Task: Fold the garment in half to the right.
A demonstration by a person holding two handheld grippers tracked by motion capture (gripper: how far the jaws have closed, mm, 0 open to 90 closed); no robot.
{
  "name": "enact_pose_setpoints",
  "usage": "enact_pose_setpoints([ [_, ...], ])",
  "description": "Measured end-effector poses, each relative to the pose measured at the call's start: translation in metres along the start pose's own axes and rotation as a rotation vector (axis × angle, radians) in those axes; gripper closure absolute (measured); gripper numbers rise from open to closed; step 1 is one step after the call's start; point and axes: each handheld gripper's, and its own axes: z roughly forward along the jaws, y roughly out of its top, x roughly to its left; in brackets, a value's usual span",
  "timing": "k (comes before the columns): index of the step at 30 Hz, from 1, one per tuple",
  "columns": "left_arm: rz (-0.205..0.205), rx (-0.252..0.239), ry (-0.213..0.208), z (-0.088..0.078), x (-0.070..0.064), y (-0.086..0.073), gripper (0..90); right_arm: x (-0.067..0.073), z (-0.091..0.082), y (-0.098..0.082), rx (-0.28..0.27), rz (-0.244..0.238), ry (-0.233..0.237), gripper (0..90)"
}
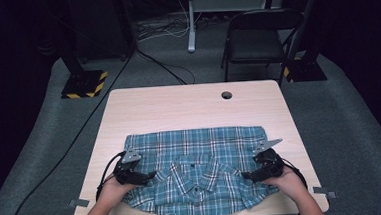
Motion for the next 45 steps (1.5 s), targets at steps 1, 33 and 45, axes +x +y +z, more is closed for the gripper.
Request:
enact_pose_setpoints([
  [1,0.001,0.005,-0.001,0.003,0.0,0.001,10.3,0.0,0.002,-0.003,0.01,0.0,-0.011,16.4],
  [33,0.027,0.039,-0.015,0.05,0.024,0.029,10.1,0.006,0.0,-0.022,-0.014,-0.006,-0.084,18.2],
  [45,0.031,0.054,-0.008,0.048,0.02,0.029,9.3,0.041,0.008,0.046,-0.047,0.01,-0.02,17.4],
])
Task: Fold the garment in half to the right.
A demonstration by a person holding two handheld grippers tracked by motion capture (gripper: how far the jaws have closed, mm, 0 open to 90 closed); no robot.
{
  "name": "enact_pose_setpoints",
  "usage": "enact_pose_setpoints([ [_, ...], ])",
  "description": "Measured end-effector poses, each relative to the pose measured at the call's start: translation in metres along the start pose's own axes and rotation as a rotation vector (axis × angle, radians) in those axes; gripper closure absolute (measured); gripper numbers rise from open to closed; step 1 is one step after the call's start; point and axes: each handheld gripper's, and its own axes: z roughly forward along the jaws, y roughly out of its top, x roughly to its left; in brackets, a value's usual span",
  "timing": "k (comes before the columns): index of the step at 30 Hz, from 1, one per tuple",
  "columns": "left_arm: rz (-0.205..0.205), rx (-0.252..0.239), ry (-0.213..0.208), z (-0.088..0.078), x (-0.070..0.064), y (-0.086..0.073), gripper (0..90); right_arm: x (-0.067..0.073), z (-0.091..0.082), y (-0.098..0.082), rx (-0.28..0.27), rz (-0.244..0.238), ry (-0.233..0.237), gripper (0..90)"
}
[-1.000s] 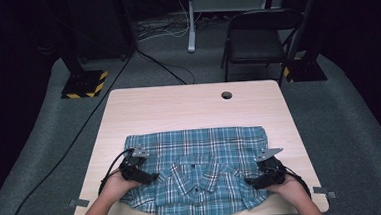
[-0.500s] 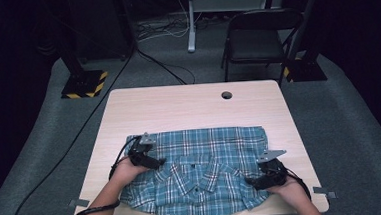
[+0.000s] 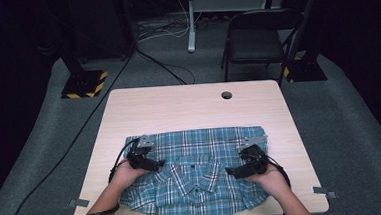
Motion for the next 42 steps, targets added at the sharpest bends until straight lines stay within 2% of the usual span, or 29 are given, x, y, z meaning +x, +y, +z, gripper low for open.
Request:
enact_pose_setpoints([
  [2,0.0,0.003,0.001,0.0,0.0,0.0,9.3,0.0,0.016,0.004,0.032,-0.007,-0.009,17.5],
  [6,-0.003,0.001,0.003,0.0,-0.001,0.0,9.4,-0.01,0.04,0.0,0.08,0.032,-0.019,18.5],
  [7,-0.003,0.0,0.003,0.0,-0.001,0.0,9.6,-0.012,0.043,-0.004,0.076,0.036,-0.022,18.9],
  [9,-0.004,0.002,0.004,0.0,-0.003,0.0,9.6,-0.015,0.04,-0.008,0.048,0.033,-0.014,23.0],
  [12,-0.001,0.022,-0.002,0.0,-0.007,0.002,9.6,-0.018,0.035,-0.015,0.056,-0.022,-0.063,25.2],
  [15,0.006,0.055,-0.007,-0.001,-0.011,0.008,9.7,-0.023,0.031,-0.02,0.045,-0.019,-0.066,25.0],
  [17,0.047,0.025,0.037,-0.006,-0.013,0.013,12.8,-0.025,0.03,-0.018,0.063,-0.011,-0.07,22.7],
  [18,0.047,-0.004,0.055,-0.011,-0.012,0.016,12.6,-0.025,0.029,-0.016,0.081,0.005,-0.087,20.8],
  [19,0.031,-0.031,0.063,-0.017,-0.008,0.017,12.6,-0.024,0.028,-0.012,0.079,0.019,-0.101,21.1],
  [20,0.0,-0.052,0.063,-0.021,-0.004,0.018,12.4,-0.021,0.027,-0.009,0.054,0.025,-0.104,20.5],
  [21,-0.029,-0.062,0.056,-0.024,0.0,0.017,12.1,-0.018,0.026,-0.004,0.026,0.029,-0.09,20.2],
  [23,-0.051,-0.051,0.054,-0.025,0.006,0.011,12.1,-0.007,0.027,0.006,-0.008,0.021,-0.051,19.6],
  [26,-0.018,0.007,0.029,-0.018,0.009,0.0,12.9,0.012,0.036,0.021,0.002,-0.04,-0.036,19.5],
  [29,0.045,0.005,0.024,-0.014,0.009,-0.008,12.6,0.022,0.05,0.03,0.031,-0.066,-0.047,19.4],
  [32,0.042,-0.025,0.017,-0.014,0.011,-0.013,12.6,0.018,0.066,0.029,0.073,-0.022,-0.046,18.2],
  [34,0.036,-0.046,0.011,-0.014,0.013,-0.016,12.7,0.014,0.072,0.026,0.071,0.007,-0.042,18.4],
  [36,0.032,-0.05,0.011,-0.013,0.014,-0.016,12.8,0.014,0.074,0.024,0.054,-0.025,-0.056,18.5],
  [38,0.033,-0.041,0.019,-0.013,0.012,-0.015,12.6,0.015,0.075,0.025,0.064,-0.048,-0.067,18.4],
  [41,0.035,-0.009,0.033,-0.016,0.009,-0.01,11.8,0.016,0.073,0.031,0.087,-0.035,-0.066,19.3],
  [42,0.032,-0.01,0.035,-0.018,0.009,-0.008,11.8,0.017,0.072,0.033,0.068,-0.032,-0.062,19.5],
])
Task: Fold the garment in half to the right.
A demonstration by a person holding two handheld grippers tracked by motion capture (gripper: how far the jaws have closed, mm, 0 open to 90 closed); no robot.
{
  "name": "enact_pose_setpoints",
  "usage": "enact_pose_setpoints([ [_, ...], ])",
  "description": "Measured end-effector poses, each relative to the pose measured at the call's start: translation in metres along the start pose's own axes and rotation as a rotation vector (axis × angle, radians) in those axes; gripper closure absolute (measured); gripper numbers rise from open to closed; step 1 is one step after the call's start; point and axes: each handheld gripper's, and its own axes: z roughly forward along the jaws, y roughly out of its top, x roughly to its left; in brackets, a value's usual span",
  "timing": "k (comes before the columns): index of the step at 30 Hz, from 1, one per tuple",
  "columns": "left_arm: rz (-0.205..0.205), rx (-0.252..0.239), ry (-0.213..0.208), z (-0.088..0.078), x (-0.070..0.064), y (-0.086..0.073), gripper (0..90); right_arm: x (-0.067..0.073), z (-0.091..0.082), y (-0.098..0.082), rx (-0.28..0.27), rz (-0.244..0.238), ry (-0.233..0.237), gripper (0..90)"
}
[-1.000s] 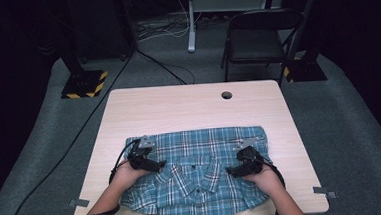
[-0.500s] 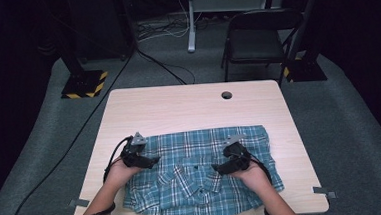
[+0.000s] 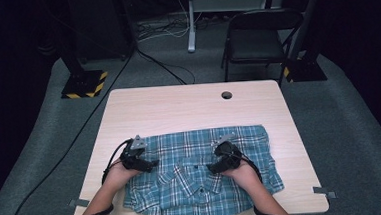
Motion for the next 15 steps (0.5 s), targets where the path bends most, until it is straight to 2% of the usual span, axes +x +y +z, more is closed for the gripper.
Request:
enact_pose_setpoints([
  [3,-0.028,-0.007,0.0,-0.006,0.001,0.003,11.2,0.005,-0.004,0.008,-0.071,0.018,0.043,18.6],
  [5,-0.042,-0.008,0.01,-0.007,0.003,0.002,11.4,0.009,-0.002,0.013,-0.086,0.012,0.045,18.2],
  [7,-0.056,-0.005,0.007,-0.006,0.004,0.0,11.5,0.012,0.004,0.019,-0.078,0.004,0.036,18.0],
  [9,-0.048,0.002,0.008,-0.005,0.004,-0.002,11.3,0.013,0.011,0.024,-0.068,0.003,0.024,17.9],
  [11,-0.021,0.013,0.014,-0.003,0.002,-0.004,11.0,0.013,0.019,0.027,-0.054,0.017,0.021,18.2],
  [13,0.006,0.004,0.023,-0.001,0.001,-0.007,10.9,0.012,0.027,0.029,-0.015,0.021,-0.003,16.8],
  [14,0.014,-0.01,0.023,-0.001,0.002,-0.009,10.9,0.011,0.029,0.028,-0.017,0.024,-0.003,15.9],
  [15,0.006,-0.016,0.019,-0.001,0.002,-0.01,10.9,0.009,0.031,0.027,-0.025,0.046,0.008,15.2],
])
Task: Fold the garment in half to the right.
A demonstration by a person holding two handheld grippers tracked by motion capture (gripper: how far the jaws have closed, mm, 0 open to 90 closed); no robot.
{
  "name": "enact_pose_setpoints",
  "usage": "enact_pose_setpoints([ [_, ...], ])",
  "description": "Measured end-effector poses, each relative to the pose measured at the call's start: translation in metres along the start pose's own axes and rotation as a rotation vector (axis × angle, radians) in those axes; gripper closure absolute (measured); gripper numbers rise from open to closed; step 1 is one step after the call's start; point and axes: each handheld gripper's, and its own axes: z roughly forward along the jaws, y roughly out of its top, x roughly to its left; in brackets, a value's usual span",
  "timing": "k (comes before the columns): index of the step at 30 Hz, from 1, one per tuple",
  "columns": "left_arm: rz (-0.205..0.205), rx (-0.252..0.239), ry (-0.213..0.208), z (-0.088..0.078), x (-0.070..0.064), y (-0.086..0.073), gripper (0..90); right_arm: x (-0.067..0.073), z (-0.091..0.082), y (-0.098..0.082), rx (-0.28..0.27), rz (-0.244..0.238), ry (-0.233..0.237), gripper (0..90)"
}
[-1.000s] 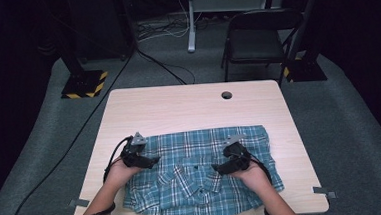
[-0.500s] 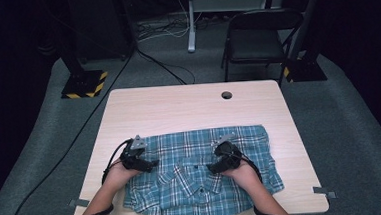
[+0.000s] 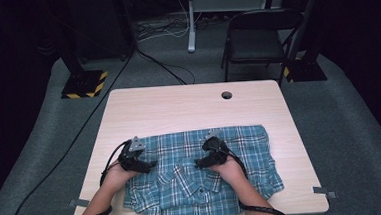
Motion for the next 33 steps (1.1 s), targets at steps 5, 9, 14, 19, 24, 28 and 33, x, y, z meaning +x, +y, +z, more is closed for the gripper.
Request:
enact_pose_setpoints([
  [5,0.001,-0.008,0.002,0.0,0.0,-0.001,10.8,0.004,-0.006,0.002,-0.013,0.003,0.006,18.3],
  [9,0.0,-0.014,0.008,0.0,-0.001,-0.002,10.7,0.022,-0.013,0.009,-0.079,0.009,0.103,18.2],
  [14,0.0,-0.014,0.013,0.001,-0.002,-0.002,10.5,0.056,-0.012,0.008,-0.081,-0.085,0.175,18.4],
  [19,-0.003,-0.013,0.013,0.001,-0.002,-0.002,10.2,0.067,0.004,-0.001,-0.023,-0.183,0.121,17.1],
  [24,-0.003,-0.01,0.012,0.001,-0.002,-0.001,10.1,0.073,-0.001,0.007,-0.039,-0.193,0.106,18.2],
  [28,-0.002,-0.009,0.011,0.001,-0.002,-0.001,10.0,0.091,-0.01,0.017,-0.12,-0.17,0.191,18.1],
  [33,-0.002,-0.004,0.013,0.001,-0.002,0.0,9.4,0.128,-0.002,0.018,-0.137,-0.215,0.307,17.9],
])
